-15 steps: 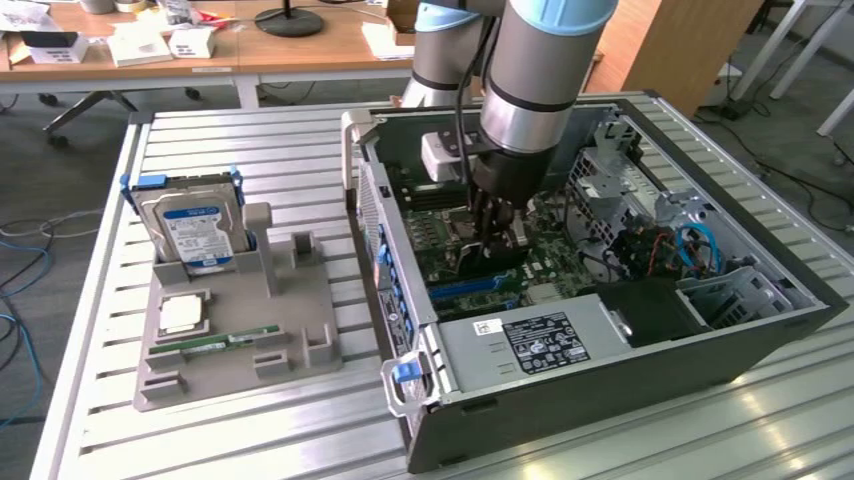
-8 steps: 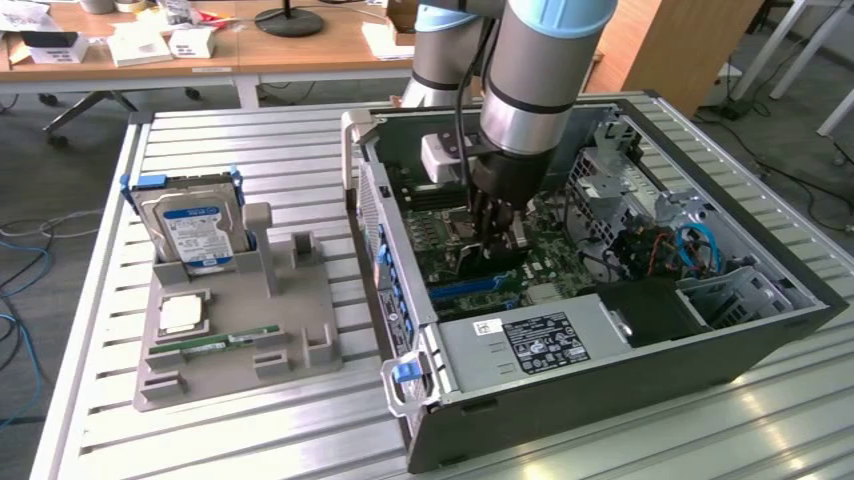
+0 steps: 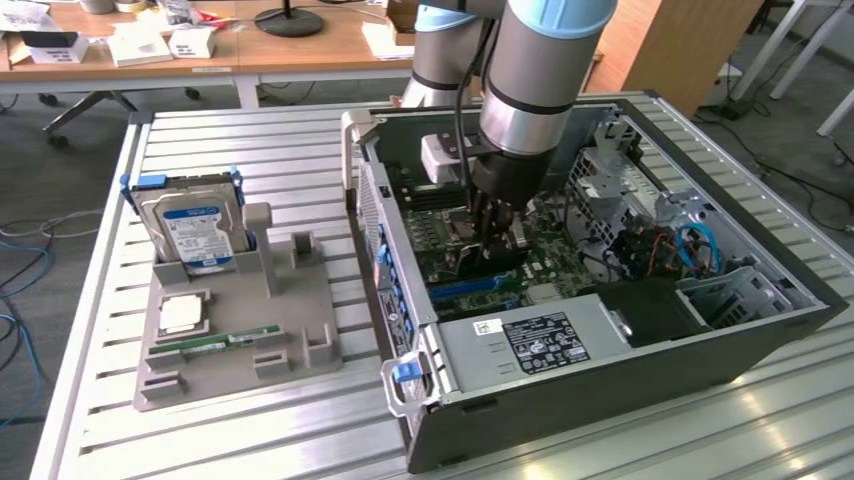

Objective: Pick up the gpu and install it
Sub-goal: 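Insert the gpu into the slot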

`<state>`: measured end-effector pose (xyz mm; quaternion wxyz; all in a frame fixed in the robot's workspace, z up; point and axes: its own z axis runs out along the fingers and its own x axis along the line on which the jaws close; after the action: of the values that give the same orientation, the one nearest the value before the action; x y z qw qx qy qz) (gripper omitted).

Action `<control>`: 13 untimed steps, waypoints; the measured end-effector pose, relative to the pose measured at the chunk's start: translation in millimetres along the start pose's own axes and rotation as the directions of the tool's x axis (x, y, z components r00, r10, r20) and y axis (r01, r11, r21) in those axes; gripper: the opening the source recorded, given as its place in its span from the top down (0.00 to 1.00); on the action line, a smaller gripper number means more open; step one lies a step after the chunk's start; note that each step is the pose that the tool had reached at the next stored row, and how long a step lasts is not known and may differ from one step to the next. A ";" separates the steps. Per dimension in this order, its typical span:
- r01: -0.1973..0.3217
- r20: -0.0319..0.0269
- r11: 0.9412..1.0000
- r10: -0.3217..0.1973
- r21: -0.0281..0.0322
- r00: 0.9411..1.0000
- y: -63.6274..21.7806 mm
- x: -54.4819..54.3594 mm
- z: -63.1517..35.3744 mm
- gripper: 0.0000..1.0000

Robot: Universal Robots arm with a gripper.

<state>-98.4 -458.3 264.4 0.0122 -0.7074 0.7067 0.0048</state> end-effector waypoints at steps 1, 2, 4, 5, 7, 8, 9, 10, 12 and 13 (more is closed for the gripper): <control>0.000 0.000 1.000 0.000 0.000 1.000 0.3 0.0 0.0 0.74; 0.000 0.000 1.000 0.000 0.000 1.000 0.7 0.0 0.0 0.74; 0.000 0.000 1.000 0.000 0.000 1.000 1.0 0.0 -0.1 0.74; 0.000 0.000 1.000 0.000 0.000 1.000 1.0 0.0 -0.1 0.74; 0.000 0.000 1.000 0.000 0.000 1.000 0.9 0.0 -0.1 0.74; 0.000 0.000 1.000 0.000 0.000 1.000 0.9 0.1 0.0 0.74; 0.000 0.000 1.000 0.000 0.000 1.000 0.9 0.1 0.5 0.74; 0.000 0.000 1.000 0.000 0.000 1.000 0.9 0.1 0.9 0.74; 0.000 0.000 1.000 0.000 0.000 1.000 0.9 0.2 1.7 0.74; 0.000 0.000 1.000 0.000 0.000 1.000 0.9 0.2 2.1 0.74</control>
<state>-99.3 -458.4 262.2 0.0121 -0.7074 0.7067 0.0048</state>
